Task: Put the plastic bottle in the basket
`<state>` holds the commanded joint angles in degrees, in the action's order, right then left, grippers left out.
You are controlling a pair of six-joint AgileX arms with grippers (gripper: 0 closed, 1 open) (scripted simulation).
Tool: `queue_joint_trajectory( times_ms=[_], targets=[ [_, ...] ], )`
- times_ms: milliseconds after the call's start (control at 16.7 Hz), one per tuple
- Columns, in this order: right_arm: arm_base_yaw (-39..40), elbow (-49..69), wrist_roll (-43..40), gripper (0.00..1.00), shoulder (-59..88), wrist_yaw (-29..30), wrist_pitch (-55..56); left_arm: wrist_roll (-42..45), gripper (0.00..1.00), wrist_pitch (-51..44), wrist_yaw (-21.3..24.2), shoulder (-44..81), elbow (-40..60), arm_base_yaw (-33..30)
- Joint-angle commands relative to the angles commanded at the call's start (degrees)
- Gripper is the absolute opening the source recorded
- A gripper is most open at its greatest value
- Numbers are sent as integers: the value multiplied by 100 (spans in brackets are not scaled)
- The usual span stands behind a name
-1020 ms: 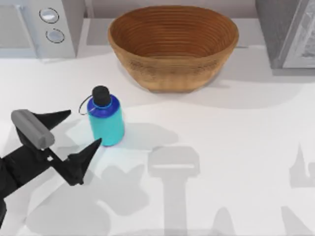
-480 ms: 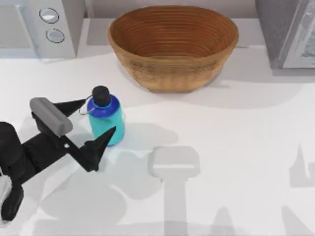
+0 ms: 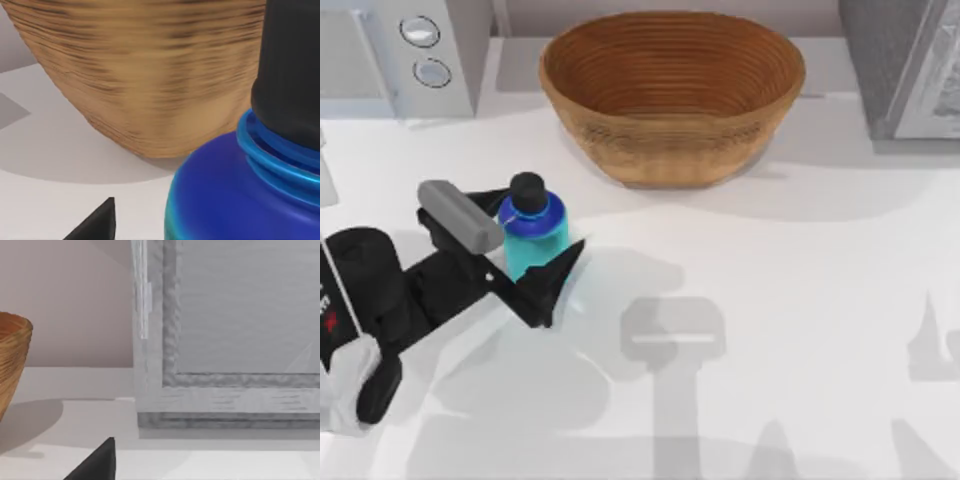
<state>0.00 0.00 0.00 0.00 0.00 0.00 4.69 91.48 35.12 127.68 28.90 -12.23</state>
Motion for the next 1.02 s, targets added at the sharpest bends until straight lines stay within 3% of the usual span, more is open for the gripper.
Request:
queue_joint_trajectory(
  times_ms=[780,1020],
  targets=[
    [0,0,0,100,0,0,0,0,2,0,0,0,0,0],
    [0,0,0,100,0,0,0,0,0,0,0,0,0,0]
  ],
)
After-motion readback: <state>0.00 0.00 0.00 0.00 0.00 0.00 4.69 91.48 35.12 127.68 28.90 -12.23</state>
